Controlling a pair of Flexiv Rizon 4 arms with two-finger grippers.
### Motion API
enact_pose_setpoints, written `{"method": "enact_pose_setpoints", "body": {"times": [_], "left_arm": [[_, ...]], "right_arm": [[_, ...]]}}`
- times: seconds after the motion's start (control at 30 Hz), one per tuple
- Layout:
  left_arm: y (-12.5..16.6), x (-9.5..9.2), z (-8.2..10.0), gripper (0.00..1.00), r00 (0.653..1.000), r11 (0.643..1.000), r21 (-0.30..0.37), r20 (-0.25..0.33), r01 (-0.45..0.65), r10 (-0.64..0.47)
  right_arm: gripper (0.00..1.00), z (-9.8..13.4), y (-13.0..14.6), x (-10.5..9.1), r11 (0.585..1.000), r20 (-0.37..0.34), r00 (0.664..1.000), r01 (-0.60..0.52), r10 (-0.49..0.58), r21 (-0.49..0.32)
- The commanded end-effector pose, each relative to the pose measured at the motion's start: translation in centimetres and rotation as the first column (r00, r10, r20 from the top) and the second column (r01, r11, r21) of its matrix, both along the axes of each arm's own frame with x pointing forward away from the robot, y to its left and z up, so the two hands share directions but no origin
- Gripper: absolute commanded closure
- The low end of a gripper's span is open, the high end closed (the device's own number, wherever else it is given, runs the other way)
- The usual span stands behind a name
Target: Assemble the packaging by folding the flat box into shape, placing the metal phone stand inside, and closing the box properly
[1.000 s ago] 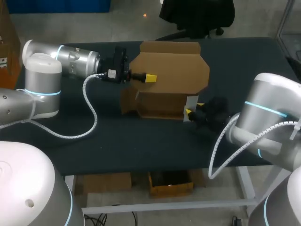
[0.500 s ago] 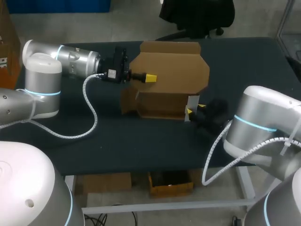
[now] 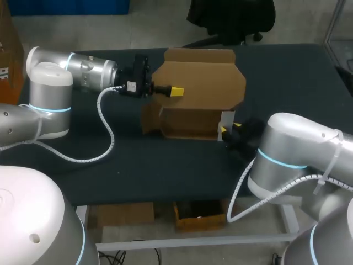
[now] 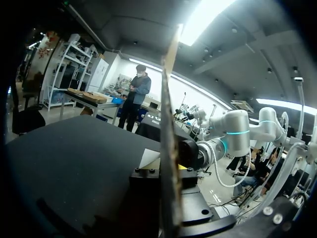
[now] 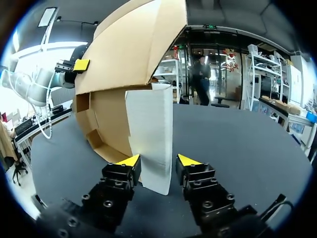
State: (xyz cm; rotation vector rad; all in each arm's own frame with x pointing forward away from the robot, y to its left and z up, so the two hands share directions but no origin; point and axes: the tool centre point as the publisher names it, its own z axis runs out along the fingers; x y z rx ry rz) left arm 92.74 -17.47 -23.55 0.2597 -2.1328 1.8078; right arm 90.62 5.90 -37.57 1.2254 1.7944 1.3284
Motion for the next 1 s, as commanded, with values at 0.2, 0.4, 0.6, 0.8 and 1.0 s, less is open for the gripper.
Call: {"method": "enact_pose_setpoints", "body": {"times": [0.2,0.4,0.6,0.8,1.0], "left_arm": [[-0.04,0.06,-0.36,1.0,1.0,1.0,-0.002,-0.001,0.003,-0.003],[-0.04,0.06,-0.36,1.0,1.0,1.0,-0.002,-0.001,0.003,-0.003],[-0.04,0.06,-0.36,1.0,1.0,1.0,-0.002,-0.001,0.003,-0.003],[-0.04,0.06,-0.36,1.0,1.0,1.0,-0.002,-0.001,0.003,-0.003],[-0.04,0.06,-0.36,1.0,1.0,1.0,-0.002,-0.001,0.003,-0.003]], "right_arm": [[0.65,-0.44,0.41,0.07,0.957,0.037,0.959,0.282,-0.28,-0.069],[0.67,-0.43,0.29,0.18,0.948,0.036,0.95,0.312,-0.31,-0.059],[0.67,-0.51,0.24,0.39,0.947,0.035,0.948,0.317,-0.315,-0.049],[0.64,-0.46,0.31,0.55,0.949,0.035,0.95,0.312,-0.31,-0.043],[0.66,-0.46,0.52,0.66,0.947,0.036,0.947,0.319,-0.318,-0.039]]}}
